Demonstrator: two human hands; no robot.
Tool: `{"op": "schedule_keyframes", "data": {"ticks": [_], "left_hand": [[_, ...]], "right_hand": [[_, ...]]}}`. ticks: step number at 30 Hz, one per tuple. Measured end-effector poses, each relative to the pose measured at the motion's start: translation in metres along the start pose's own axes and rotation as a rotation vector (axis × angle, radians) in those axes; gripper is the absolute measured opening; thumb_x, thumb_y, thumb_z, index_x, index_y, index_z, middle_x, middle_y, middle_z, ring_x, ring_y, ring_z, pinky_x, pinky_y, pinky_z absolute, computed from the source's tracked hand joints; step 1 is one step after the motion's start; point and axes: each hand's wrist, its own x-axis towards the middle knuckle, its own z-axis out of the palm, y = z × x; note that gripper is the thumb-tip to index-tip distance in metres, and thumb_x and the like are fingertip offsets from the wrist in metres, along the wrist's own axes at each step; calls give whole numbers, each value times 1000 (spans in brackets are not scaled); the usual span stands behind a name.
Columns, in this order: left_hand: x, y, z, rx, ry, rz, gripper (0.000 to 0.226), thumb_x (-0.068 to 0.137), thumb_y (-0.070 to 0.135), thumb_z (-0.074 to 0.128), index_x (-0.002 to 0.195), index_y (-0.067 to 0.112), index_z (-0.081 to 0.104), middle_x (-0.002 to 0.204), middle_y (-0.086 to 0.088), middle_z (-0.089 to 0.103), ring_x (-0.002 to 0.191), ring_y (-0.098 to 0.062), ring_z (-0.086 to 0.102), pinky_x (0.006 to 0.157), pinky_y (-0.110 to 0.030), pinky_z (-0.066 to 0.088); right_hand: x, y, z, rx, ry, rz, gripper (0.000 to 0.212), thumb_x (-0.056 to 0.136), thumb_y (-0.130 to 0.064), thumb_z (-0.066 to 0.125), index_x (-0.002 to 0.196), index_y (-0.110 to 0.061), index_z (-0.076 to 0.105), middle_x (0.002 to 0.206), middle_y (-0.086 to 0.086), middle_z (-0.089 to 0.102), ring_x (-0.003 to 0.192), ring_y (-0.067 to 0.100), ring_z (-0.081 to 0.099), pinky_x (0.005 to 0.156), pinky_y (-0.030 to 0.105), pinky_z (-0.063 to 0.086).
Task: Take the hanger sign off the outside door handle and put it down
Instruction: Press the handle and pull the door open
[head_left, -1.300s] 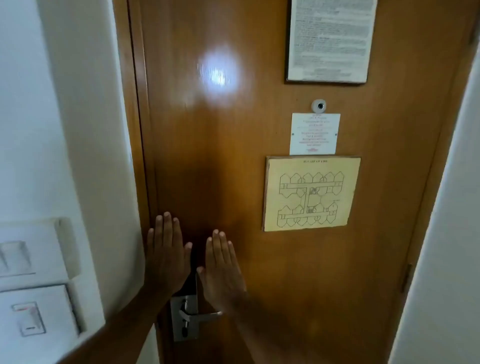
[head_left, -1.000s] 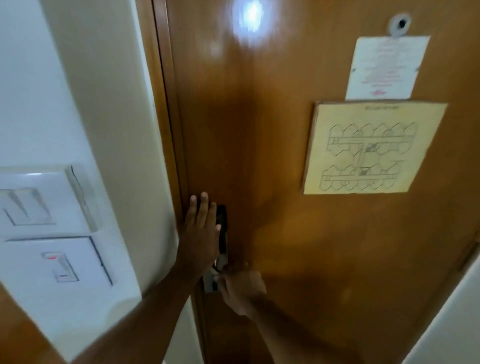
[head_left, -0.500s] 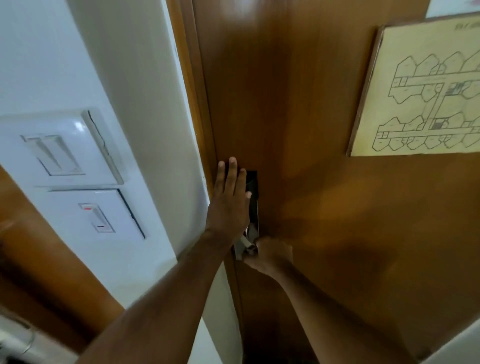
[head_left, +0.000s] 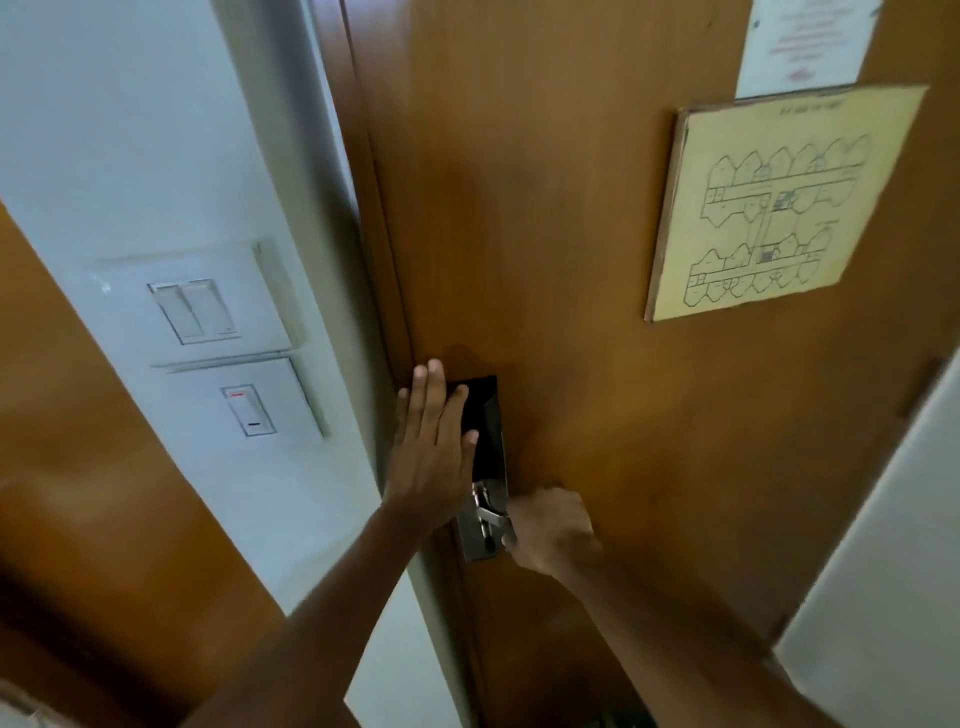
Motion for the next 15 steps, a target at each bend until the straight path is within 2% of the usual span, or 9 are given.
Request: {"op": "schedule_keyframes", "data": {"ticks": [2,4,6,8,10,11,13,15], "left_hand": [[-21,-5,-4,-90,98,32,60,102,34,40,146,-5,28,158,-29,22,154,-31,-1,124,-45,8],[-38,-1,-9,-157,122,90,65,102,38,38,147,-7,24,157,-32,22,152,-40,7,125,-43,6],[-52,0,-14,-270,116,146,72,103,44,33,154,-1,9,160,-28,10,146,-46,11,125,-39,2],[-67,0,-17,-382,116,176,83,101,45,38,156,4,-9,166,-20,-10,151,-43,1,125,-42,4],[-83,3,-17,-492,69,168,92,98,48,44,156,5,-13,167,-13,-18,153,-40,-3,123,-49,8],[-91,8,-21,-556,7,139,95,96,52,44,156,9,-14,167,-8,-19,154,-38,-3,122,-52,11],[-108,21,-30,-622,-146,83,97,90,63,41,157,19,-15,167,3,-19,153,-32,-2,119,-57,17],[-125,35,-34,-661,-199,159,98,87,64,42,157,17,-8,168,3,-11,154,-30,0,120,-60,17]], "right_hand": [[-25,-6,5,-51,82,41,25,96,-40,58,95,-16,65,90,5,72,89,27,69,83,36,53],[-48,-6,6,-76,132,60,25,95,-39,56,106,-18,64,105,7,72,103,29,64,102,41,46],[-73,-9,7,-99,81,103,32,95,-38,56,118,-16,60,121,9,67,118,30,56,113,43,33],[-98,-12,6,-96,22,153,44,95,-38,55,131,-14,52,136,12,58,130,31,45,118,42,25],[-124,-14,8,-89,22,222,55,97,-36,53,144,-10,44,149,14,48,140,32,35,122,43,18],[-138,-15,9,-75,30,262,61,98,-33,49,152,-10,34,157,15,40,145,33,28,125,43,12],[-171,-23,9,10,30,357,78,100,-28,46,159,-16,-4,170,11,9,155,30,7,126,42,-1],[-202,-33,4,163,78,439,106,97,-26,57,144,-24,-37,165,2,-27,154,22,-20,126,43,-9]]}}
